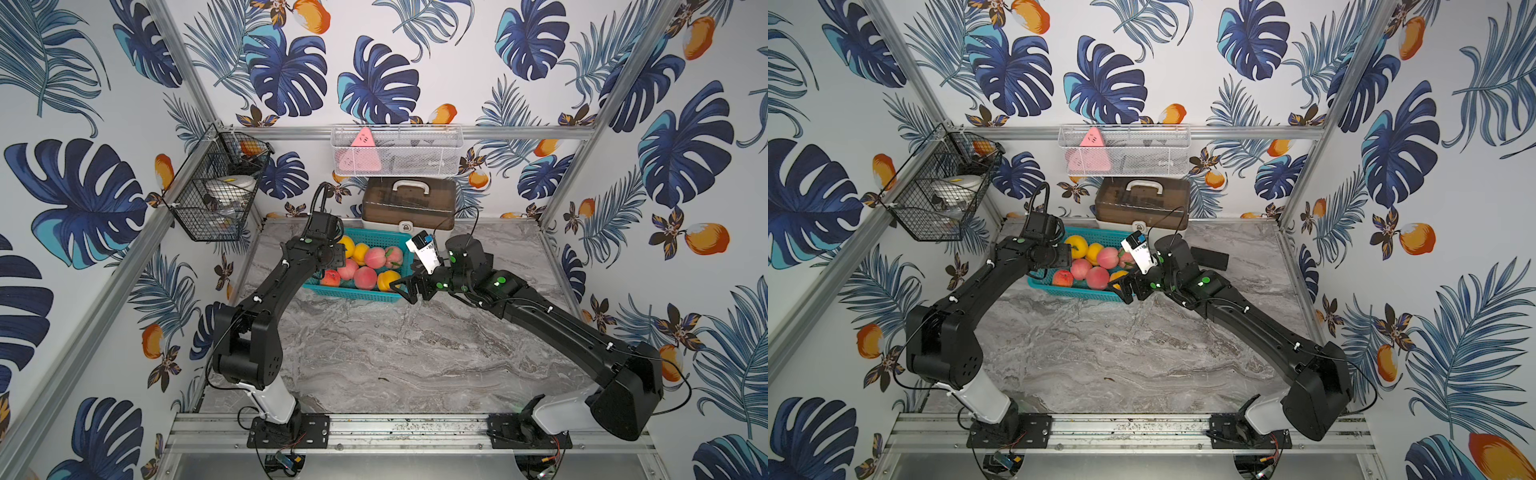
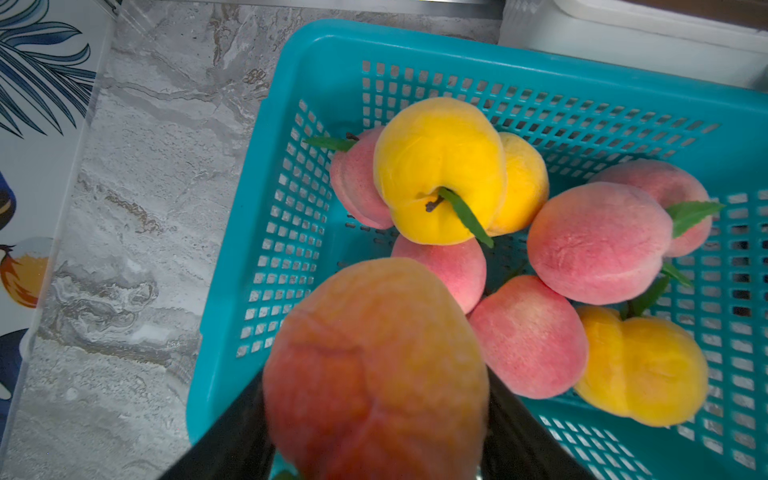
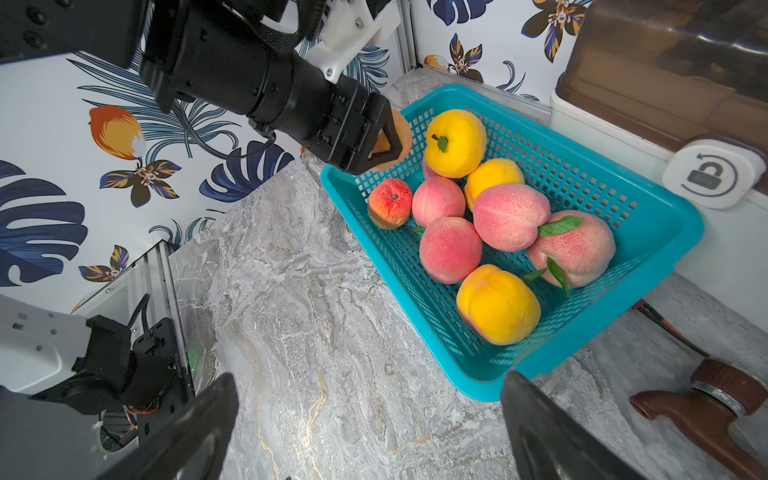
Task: Put the peaches into the basket
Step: Place the peach in the basket.
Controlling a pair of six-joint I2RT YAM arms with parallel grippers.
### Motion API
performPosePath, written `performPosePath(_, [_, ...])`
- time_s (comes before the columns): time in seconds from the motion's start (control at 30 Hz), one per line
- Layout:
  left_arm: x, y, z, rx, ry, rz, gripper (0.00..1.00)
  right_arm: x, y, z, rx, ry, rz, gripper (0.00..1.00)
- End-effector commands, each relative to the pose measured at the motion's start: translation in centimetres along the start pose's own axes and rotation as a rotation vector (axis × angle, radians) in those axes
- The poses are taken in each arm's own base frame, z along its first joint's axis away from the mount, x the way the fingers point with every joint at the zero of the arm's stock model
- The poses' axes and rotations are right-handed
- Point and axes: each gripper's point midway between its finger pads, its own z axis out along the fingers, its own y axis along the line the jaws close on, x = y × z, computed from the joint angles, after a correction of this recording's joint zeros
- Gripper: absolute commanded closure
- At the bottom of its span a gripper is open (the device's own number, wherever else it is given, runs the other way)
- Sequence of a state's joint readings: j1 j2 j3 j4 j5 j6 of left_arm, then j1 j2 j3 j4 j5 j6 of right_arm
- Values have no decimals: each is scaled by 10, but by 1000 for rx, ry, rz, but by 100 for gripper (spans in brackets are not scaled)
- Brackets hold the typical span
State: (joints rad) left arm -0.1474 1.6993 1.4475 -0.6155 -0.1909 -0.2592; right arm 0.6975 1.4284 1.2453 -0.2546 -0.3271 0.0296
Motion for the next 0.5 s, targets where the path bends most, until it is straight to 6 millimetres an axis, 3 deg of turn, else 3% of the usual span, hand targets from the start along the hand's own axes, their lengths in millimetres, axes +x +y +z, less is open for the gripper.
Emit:
performPosePath(0.0, [-9,8,6,-30,-25,3,30,-4,3,0,-19,-18,-3,0])
performPosePath(0.47, [-14,20,42,-92,-16,-19,30,-6,-2,-5,-13,-35,2,0])
